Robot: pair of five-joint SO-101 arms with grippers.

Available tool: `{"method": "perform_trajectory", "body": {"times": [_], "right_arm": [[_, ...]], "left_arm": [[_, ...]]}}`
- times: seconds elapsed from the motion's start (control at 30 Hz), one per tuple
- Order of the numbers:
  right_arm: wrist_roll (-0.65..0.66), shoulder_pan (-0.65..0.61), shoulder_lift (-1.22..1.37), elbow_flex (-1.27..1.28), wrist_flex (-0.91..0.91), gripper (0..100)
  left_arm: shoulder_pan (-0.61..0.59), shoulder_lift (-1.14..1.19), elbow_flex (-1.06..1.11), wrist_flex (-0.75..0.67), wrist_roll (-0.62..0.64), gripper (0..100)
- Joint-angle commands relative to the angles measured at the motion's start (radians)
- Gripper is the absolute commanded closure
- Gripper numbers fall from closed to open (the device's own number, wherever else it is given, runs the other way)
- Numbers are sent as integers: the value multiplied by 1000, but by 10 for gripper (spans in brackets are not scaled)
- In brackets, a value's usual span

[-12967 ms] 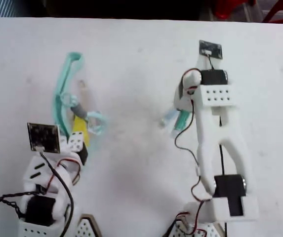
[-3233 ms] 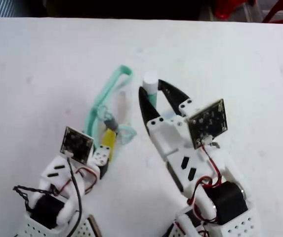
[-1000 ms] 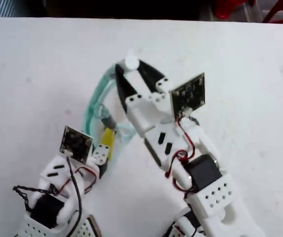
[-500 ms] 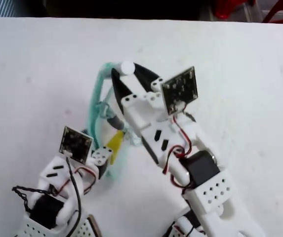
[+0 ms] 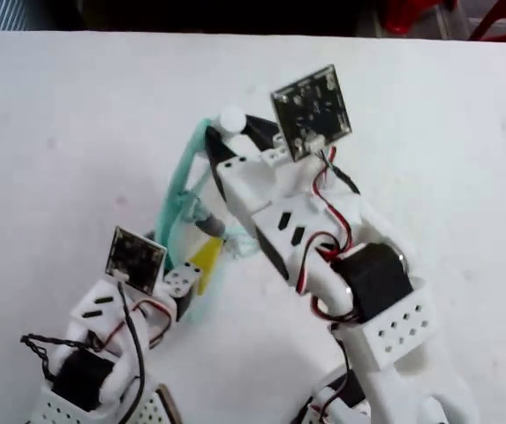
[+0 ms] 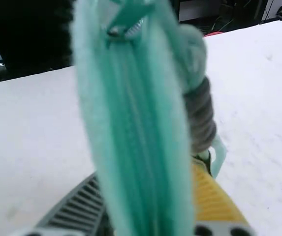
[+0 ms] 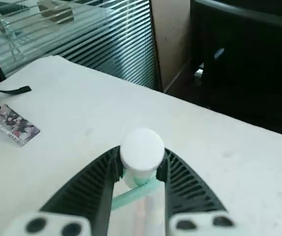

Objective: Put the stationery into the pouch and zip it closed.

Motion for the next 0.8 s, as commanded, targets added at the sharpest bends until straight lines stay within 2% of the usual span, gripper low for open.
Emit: {"method": "perform_trajectory", "body": {"times": [0.0,0.43,0.67,0.77], "right_arm": [[11,-61,127,-158,128,981],[3,-84,634,-928,713,981],[3,-81,668,-876,713,974],[3,-77,665,-864,714,872]], "left_arm": [[-1,-15,-57,2,8,827],[-1,-15,-55,2,8,827],[-1,-15,-55,2,8,827],[-1,-15,-55,2,8,827]]}}
